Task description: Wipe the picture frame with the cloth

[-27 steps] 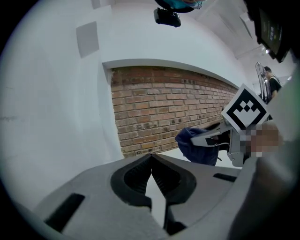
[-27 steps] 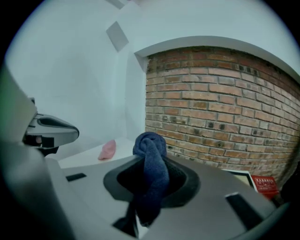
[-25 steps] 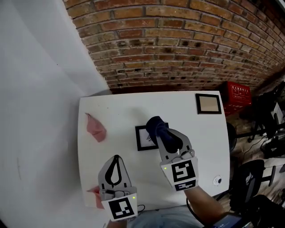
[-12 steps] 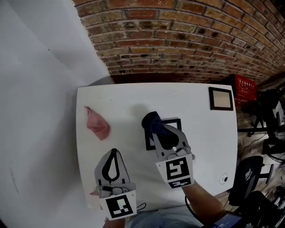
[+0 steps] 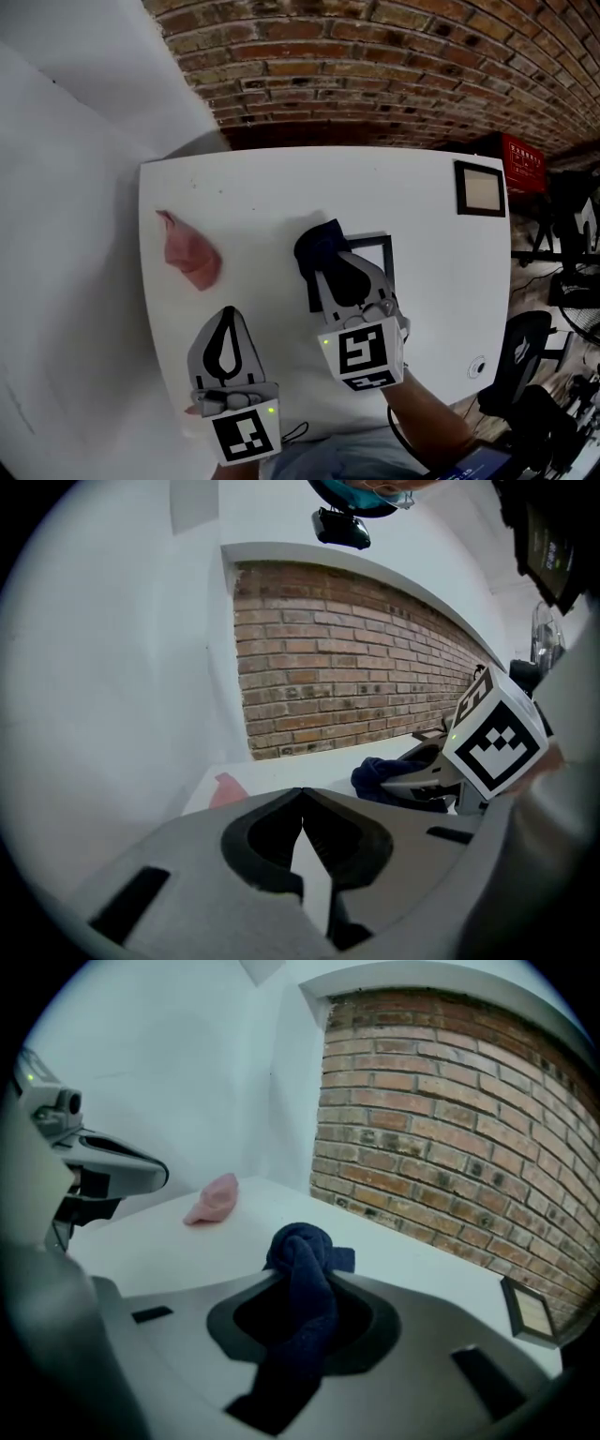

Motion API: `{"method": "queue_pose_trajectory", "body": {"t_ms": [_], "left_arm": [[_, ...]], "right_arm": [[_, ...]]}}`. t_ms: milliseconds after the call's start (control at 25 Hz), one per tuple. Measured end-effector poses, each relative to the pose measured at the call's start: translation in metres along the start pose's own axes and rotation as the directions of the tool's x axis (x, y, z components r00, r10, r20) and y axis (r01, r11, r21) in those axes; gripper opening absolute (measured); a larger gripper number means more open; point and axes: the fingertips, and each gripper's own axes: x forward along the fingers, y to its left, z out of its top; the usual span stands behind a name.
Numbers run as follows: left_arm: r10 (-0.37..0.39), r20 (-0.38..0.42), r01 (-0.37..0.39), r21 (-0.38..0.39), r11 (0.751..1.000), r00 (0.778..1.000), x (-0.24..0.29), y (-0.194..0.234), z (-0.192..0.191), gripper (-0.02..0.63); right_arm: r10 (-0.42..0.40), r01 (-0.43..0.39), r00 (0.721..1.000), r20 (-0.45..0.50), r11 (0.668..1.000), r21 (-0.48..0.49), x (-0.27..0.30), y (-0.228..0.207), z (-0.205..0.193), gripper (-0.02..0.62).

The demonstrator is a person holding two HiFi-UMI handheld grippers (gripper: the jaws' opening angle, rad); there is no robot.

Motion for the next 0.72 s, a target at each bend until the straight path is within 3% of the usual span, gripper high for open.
{"method": "queue_pose_trajectory", "body": {"t_ms": [720], "left_arm": [[-0.033,-0.009,0.033,0.007,0.999,0.999,0.003,-0.027,-0.003,0.009]], "right_arm": [[-0.030,0.031,0.999,-0.036,0.999,0.015,-0.011,-0.023,-0.019,0.083]]}}
